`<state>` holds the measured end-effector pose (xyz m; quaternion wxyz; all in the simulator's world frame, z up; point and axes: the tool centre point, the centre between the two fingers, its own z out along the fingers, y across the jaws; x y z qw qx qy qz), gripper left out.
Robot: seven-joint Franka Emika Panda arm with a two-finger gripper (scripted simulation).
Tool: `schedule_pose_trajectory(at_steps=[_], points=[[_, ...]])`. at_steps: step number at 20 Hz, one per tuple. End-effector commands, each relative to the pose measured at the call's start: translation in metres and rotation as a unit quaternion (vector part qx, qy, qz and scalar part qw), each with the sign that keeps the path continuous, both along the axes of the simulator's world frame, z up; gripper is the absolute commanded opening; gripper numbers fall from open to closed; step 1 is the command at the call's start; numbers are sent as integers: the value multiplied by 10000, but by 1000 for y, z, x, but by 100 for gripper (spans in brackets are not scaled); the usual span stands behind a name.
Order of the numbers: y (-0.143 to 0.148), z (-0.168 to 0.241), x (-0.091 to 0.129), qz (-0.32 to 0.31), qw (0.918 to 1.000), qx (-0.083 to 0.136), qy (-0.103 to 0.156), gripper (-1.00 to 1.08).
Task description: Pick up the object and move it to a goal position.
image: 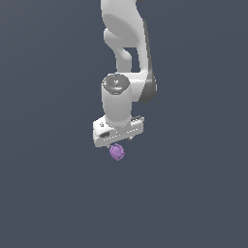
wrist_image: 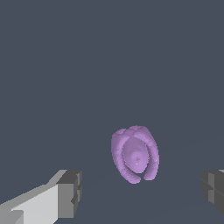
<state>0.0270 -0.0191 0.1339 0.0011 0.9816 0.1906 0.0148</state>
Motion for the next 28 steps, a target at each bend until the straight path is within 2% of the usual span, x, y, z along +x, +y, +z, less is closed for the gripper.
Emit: schedule_pose_trajectory(at_steps=[1, 13, 22, 28], points=[[-4, -11, 0, 316, 9995, -16, 35, 100], [-14, -41, -2, 1196, 9927, -36, 135, 100], [-16, -47, -2, 1256, 9920, -36, 144, 100], [-15, -75, -3, 1271, 9918, -36, 144, 100]])
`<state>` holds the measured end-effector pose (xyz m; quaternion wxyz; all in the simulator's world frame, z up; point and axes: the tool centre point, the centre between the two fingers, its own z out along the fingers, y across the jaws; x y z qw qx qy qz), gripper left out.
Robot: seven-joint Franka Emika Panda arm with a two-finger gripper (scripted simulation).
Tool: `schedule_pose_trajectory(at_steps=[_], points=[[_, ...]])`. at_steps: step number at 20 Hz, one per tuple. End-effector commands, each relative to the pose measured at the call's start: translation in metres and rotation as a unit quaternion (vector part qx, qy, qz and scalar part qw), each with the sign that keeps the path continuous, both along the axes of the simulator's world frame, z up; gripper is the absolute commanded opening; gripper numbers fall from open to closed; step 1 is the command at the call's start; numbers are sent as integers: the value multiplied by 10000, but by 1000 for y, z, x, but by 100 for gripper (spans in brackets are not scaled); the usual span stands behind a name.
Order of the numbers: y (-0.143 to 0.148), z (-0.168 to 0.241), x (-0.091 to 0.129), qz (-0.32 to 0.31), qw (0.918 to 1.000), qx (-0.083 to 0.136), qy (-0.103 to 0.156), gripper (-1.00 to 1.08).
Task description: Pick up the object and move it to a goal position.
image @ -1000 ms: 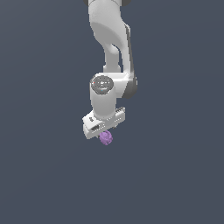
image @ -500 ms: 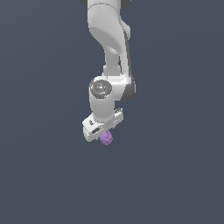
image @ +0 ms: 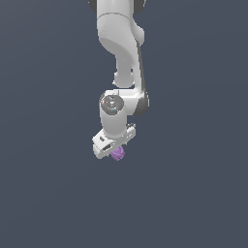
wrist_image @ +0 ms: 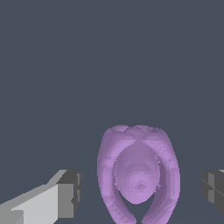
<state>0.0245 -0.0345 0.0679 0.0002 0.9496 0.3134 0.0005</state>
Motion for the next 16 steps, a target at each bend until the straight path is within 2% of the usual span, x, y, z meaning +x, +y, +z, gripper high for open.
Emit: schedule_pose_trajectory(at_steps=[1, 8, 9, 16], points=[[0, -14, -1, 8, 10000, 1, 6, 100], [0, -28, 0, 12, 10000, 1, 6, 100], [0, -28, 0, 12, 10000, 1, 6, -100], [0, -28, 0, 12, 10000, 1, 6, -100]])
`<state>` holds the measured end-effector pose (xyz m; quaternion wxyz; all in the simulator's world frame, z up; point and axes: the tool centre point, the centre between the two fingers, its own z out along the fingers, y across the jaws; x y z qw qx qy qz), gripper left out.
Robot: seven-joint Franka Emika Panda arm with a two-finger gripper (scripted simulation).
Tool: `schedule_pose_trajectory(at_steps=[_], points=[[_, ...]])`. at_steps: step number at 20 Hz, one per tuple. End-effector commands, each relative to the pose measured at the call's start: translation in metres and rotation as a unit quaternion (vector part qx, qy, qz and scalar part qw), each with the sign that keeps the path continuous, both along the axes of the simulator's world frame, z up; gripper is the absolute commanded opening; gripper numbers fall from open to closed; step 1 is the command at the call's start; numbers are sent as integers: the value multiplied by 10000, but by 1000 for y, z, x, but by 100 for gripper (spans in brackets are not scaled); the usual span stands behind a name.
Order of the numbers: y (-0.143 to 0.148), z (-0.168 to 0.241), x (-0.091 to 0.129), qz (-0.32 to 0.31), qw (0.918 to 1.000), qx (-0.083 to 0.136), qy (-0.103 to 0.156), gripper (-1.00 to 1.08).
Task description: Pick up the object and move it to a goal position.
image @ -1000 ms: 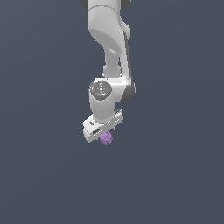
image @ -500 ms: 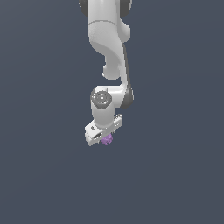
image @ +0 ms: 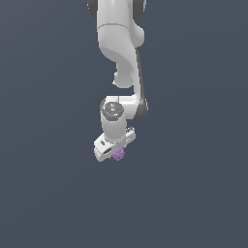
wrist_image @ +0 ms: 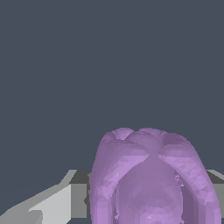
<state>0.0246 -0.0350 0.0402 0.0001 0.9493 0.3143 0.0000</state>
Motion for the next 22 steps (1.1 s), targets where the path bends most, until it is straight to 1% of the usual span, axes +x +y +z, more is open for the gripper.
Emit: schedule_pose_trajectory(at_steps=[1, 6, 11, 16, 22], points=[[0, 0, 0, 2, 10000, 1, 0, -100], [3, 2, -1, 2, 10000, 1, 0, -100], [23, 14, -5, 3, 10000, -2, -1, -100], [63, 39, -14, 3, 10000, -2, -1, -100], [129, 80, -28, 5, 10000, -7, -1, -100]])
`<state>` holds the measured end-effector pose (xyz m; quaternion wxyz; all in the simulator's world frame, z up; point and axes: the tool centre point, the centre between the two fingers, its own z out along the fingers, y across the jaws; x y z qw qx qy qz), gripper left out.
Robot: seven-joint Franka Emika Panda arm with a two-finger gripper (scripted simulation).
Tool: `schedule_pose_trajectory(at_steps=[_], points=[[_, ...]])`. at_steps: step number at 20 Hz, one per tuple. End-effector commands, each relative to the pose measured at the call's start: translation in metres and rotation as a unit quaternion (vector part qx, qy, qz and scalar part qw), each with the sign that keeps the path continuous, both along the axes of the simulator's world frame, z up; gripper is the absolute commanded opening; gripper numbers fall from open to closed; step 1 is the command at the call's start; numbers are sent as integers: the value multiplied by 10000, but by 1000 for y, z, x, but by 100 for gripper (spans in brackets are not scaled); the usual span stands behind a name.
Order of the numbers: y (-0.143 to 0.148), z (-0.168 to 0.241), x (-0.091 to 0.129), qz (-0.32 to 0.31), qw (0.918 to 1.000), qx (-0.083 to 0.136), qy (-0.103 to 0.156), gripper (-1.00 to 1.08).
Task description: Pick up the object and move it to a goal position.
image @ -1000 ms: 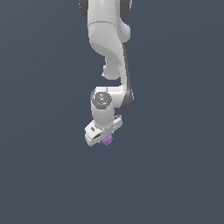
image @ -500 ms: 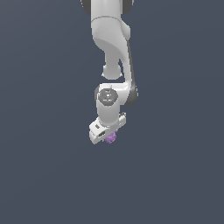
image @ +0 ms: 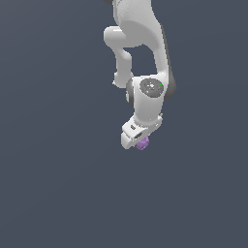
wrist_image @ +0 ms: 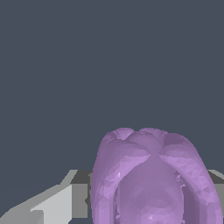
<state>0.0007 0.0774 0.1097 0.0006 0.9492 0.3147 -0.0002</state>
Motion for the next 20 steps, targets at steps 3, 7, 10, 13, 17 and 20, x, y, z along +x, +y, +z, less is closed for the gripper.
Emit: schedule_pose_trajectory(at_steps=[3, 7, 10, 13, 17, 20], points=[[50, 31, -10, 0, 10000, -2, -1, -100], [93, 58, -18, 0, 10000, -2, -1, -100], [119, 75, -22, 0, 10000, 1, -1, -100], [139, 87, -25, 0, 10000, 1, -1, -100], [152, 95, -26, -2, 10000, 5, -1, -100], [155, 96, -25, -2, 10000, 5, -1, -100]])
